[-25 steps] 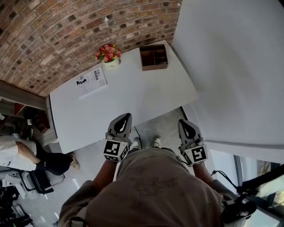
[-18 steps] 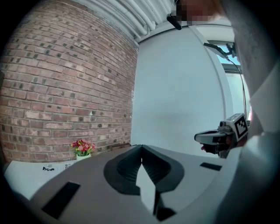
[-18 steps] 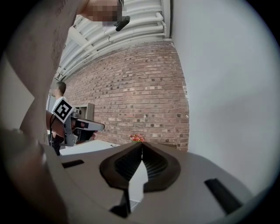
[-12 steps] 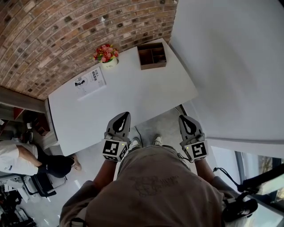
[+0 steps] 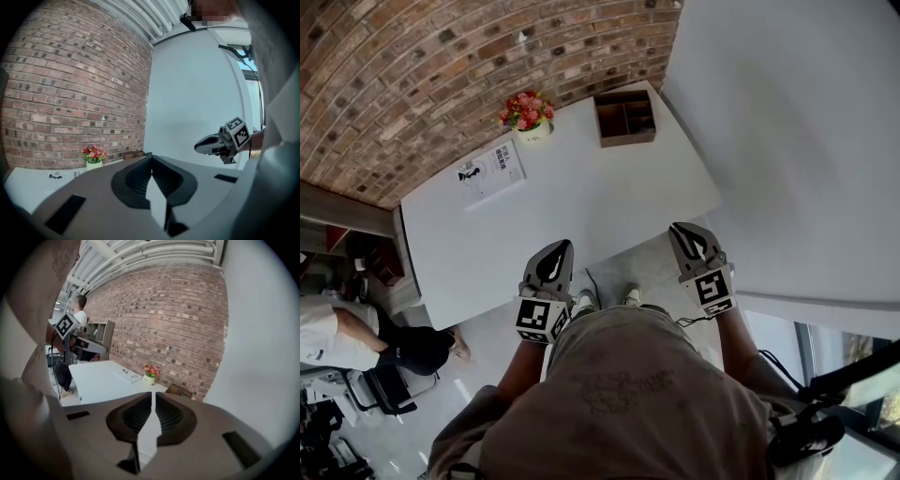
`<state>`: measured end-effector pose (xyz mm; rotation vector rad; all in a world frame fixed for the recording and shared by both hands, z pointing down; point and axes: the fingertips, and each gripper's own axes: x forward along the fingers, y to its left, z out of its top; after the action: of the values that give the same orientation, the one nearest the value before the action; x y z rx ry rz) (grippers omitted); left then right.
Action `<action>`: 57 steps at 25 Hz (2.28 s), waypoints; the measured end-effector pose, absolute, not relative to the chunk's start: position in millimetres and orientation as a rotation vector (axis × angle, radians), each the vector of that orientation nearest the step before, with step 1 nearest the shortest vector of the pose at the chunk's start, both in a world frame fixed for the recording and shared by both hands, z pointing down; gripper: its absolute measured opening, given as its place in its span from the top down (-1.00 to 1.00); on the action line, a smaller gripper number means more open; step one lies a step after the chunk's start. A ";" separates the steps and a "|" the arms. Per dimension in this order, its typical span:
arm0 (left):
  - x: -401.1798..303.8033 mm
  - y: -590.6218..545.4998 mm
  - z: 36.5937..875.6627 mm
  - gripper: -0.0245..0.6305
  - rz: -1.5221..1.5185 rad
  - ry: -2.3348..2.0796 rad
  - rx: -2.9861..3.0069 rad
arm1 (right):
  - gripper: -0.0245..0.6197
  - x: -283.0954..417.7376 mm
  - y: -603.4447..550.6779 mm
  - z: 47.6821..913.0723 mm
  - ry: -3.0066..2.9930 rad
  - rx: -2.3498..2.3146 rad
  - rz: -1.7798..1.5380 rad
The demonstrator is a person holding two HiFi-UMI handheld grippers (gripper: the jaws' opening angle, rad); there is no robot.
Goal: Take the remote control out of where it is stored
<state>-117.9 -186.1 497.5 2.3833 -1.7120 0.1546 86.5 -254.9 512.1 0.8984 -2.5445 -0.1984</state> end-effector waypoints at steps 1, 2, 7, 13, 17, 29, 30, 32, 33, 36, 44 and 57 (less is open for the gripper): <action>-121.5 -186.1 496.9 0.89 0.155 -1.722 2.374 | 0.88 82.8 -260.4 516.4 -2.529 0.876 -0.201; -125.1 -186.5 495.5 0.89 0.152 -1.732 2.364 | 0.88 79.8 -266.9 518.9 -2.513 0.863 -0.208; -137.1 -182.6 504.2 0.89 0.167 -1.748 2.306 | 0.52 73.6 -304.8 537.6 -2.438 0.842 -0.159; -153.3 -182.8 513.7 0.89 0.033 -1.738 2.186 | 0.14 72.0 -360.1 555.7 -2.344 0.837 -0.139; -155.6 -179.5 520.2 0.89 0.067 -1.745 2.175 | 0.05 70.3 -398.3 564.9 -2.276 0.808 -0.195; -144.7 -161.6 539.2 0.89 0.185 -1.724 2.140 | 0.00 31.8 -491.5 606.6 -2.097 0.652 -0.322; -145.5 -159.7 541.5 0.89 0.197 -1.728 2.132 | 0.00 28.9 -497.5 609.1 -2.084 0.646 -0.335; -149.3 -156.3 545.1 0.89 0.208 -1.741 2.106 | 0.00 24.2 -508.9 614.2 -2.062 0.636 -0.355; -151.7 -154.7 546.2 0.89 0.207 -1.748 2.091 | 0.00 21.7 -514.3 617.6 -2.051 0.627 -0.363; -157.3 -150.1 548.3 0.89 0.210 -1.774 2.044 | 0.00 13.3 -529.5 631.3 -2.023 0.578 -0.383; -166.8 -140.2 556.4 0.89 0.229 -1.819 1.952 | 0.00 4.8 -561.6 667.3 -1.954 0.499 -0.384; -163.4 -130.4 561.9 0.89 0.251 -1.875 1.863 | 0.00 -8.8 -584.9 715.0 -1.865 0.334 -0.369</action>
<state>-163.4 -130.4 561.9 1.8633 -1.8752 0.2510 -8.8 -584.9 715.0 0.3338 -1.8653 -0.3690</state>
